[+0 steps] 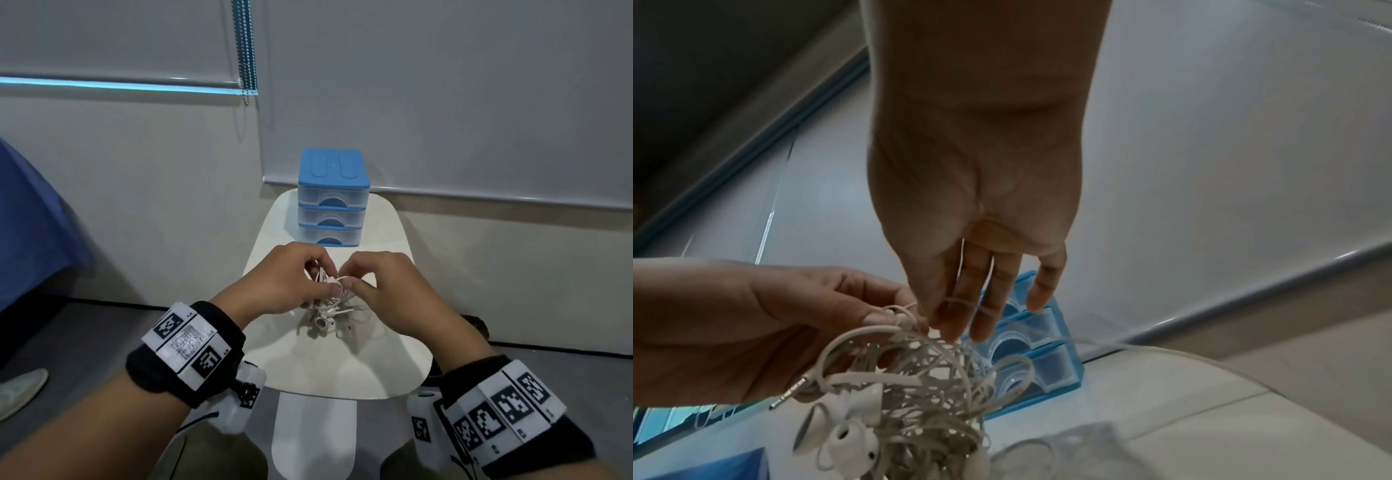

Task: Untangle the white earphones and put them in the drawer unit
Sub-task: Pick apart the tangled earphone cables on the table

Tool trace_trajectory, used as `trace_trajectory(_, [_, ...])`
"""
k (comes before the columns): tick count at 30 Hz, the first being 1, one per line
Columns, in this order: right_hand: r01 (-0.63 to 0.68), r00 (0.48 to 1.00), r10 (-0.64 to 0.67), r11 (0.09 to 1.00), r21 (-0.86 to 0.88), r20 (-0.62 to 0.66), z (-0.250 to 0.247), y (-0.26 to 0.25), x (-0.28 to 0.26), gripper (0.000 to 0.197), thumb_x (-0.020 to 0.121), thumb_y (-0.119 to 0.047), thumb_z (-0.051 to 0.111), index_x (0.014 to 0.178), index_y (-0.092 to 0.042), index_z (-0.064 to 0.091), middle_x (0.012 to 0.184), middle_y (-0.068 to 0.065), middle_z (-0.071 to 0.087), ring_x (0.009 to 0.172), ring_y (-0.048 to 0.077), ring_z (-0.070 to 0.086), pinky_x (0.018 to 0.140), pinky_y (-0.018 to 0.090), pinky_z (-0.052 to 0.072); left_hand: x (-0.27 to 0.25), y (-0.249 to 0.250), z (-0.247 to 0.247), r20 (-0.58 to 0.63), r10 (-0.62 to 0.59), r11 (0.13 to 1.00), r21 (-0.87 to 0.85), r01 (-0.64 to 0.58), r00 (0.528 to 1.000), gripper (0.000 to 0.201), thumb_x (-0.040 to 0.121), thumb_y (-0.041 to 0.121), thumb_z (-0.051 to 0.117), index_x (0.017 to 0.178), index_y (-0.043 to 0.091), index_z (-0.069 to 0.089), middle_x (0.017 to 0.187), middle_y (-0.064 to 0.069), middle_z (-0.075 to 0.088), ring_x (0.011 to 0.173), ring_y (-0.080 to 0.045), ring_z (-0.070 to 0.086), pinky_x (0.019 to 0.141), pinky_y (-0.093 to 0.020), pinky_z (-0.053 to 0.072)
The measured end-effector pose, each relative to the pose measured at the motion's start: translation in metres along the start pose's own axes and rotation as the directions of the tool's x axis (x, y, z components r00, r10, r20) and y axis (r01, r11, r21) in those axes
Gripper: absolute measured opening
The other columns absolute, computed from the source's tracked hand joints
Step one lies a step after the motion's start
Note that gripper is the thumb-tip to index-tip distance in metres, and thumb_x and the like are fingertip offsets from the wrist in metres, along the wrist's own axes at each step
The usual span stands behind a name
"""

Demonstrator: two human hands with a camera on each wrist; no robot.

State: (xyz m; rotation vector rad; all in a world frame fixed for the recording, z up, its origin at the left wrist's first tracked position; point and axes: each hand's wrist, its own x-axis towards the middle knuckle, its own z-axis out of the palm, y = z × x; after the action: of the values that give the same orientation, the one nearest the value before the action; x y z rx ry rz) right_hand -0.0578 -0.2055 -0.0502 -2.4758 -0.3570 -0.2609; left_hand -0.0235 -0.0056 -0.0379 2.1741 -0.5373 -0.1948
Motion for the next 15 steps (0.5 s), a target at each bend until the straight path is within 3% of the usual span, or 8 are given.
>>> trace_trajectory(2, [0.006,0.999,-0.004,1.000,0.028,-0.043,-0.005,-0.001,-0.001,0.008,0.095,-0.022,0.071,0.089,-0.026,0.075,0.083,-0.011,0.073,0.084,0.004,0.065,0.079,0.026,0.049,-0.001,0.001,-0.002,0.014,-0.025,0.996,-0.088,0.026,1.000,0.033,0.080,0.026,0.089,0.107,0.032,0.070,0.084,0.001,0.065,0.066,-0.017,0.068,0.071,-0.045,0.063])
trace_trajectory(4, [0.011,0.996,-0.005,0.998,0.067,-0.087,-0.011,-0.002,-0.001,0.010,0.093,-0.019,0.073,0.084,-0.024,0.076,0.074,-0.011,0.071,0.074,0.004,0.062,0.071,0.021,0.048,-0.002,0.003,-0.005,0.040,-0.047,0.968,-0.243,0.056,0.998,0.054,0.084,0.022,0.085,0.128,0.037,0.057,0.087,-0.002,0.073,0.074,-0.018,0.071,0.068,-0.036,0.060])
trace_trajectory(6, [-0.020,0.992,0.032,0.995,0.098,-0.124,-0.018,-0.001,0.000,0.010,0.091,-0.016,0.074,0.082,-0.021,0.077,0.069,-0.011,0.069,0.066,0.003,0.059,0.065,0.018,0.045,0.001,0.005,-0.009,-0.008,-0.072,0.930,-0.363,0.065,0.997,0.055,0.091,0.013,0.077,0.134,0.033,0.051,0.093,-0.009,0.077,0.079,-0.021,0.073,0.071,-0.038,0.061])
trace_trajectory(9, [-0.086,0.987,0.095,0.994,0.073,-0.132,-0.024,0.004,0.001,0.012,0.090,-0.014,0.073,0.080,-0.018,0.077,0.064,-0.011,0.067,0.061,0.000,0.056,0.059,0.011,0.041,0.006,-0.001,-0.016,-0.110,-0.094,0.948,-0.313,0.055,0.990,0.032,0.093,0.003,0.070,0.118,0.020,0.063,0.094,-0.012,0.077,0.084,-0.022,0.075,0.072,-0.038,0.060])
trace_trajectory(12, [-0.136,0.980,0.145,0.988,0.076,-0.137,-0.027,0.008,0.001,0.014,0.088,-0.012,0.072,0.077,-0.019,0.076,0.063,-0.010,0.066,0.062,0.001,0.059,0.059,0.010,0.040,0.010,-0.008,-0.015,-0.074,-0.062,0.986,-0.159,0.050,0.995,0.016,0.091,0.002,0.071,0.096,0.017,0.074,0.093,-0.010,0.076,0.079,-0.013,0.071,0.074,-0.034,0.058])
trace_trajectory(15, [-0.169,0.974,0.181,0.981,0.096,-0.136,-0.027,0.010,0.001,0.015,0.087,-0.011,0.071,0.075,-0.019,0.076,0.063,-0.008,0.068,0.065,0.007,0.063,0.060,0.014,0.044,0.013,-0.007,-0.006,-0.018,-0.044,0.998,-0.040,0.043,0.999,0.016,0.089,0.007,0.075,0.090,0.023,0.078,0.086,0.009,0.076,0.073,-0.007,0.067,0.071,-0.030,0.057])
